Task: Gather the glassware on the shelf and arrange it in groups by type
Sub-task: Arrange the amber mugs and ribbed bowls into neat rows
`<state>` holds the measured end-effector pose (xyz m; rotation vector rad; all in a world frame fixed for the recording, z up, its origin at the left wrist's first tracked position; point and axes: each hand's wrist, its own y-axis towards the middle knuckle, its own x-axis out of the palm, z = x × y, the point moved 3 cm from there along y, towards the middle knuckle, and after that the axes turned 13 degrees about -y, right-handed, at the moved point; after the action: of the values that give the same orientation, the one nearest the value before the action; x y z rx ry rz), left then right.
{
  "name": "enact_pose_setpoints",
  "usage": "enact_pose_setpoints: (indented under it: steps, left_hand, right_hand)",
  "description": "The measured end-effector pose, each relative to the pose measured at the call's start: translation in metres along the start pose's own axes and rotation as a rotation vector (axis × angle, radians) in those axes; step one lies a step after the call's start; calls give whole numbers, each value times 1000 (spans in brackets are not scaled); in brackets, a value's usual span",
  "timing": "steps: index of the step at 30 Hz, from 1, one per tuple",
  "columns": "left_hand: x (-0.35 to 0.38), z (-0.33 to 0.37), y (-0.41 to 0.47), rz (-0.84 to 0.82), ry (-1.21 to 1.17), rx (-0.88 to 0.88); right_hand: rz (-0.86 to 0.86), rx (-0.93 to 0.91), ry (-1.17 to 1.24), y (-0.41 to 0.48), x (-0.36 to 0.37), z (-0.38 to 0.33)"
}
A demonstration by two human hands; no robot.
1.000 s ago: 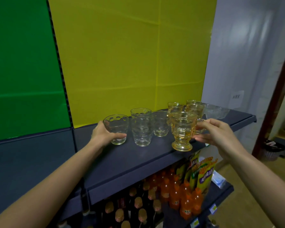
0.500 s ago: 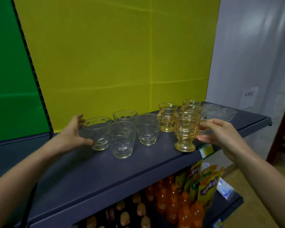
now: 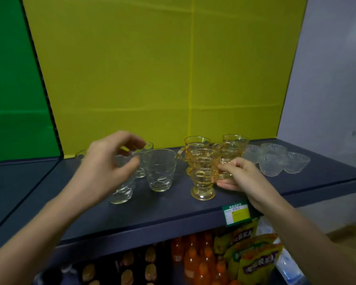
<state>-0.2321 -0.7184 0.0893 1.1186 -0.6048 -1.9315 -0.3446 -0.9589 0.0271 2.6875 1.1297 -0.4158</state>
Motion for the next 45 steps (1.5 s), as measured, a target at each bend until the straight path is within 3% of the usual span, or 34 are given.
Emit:
enact_pose_setpoints:
  steps: [4, 7, 13, 24, 32, 38, 45]
  left_hand:
    - [40, 17, 4, 8, 18, -12]
    - [63, 23, 6, 34, 33, -47]
    - [85, 27, 13, 85, 95, -110]
    - [91, 19, 62, 33, 202, -90]
    - [111, -22, 112, -270, 236, -303]
    - [124, -41, 128, -421, 174, -478]
    - [122, -47, 136, -494, 104, -539]
  right_hand:
    - [-102, -136, -156, 6, -5, 3]
    - [-15, -306, -480, 4, -7, -1]
    - [25, -555, -566, 3, -1, -6]
    - [-163, -553, -525, 29, -63, -25]
    - [-44, -603, -817, 102, -94, -44]
    - [-383, -428, -1031, 131, -85, -37]
    - [-503, -414, -1006, 142, -83, -38]
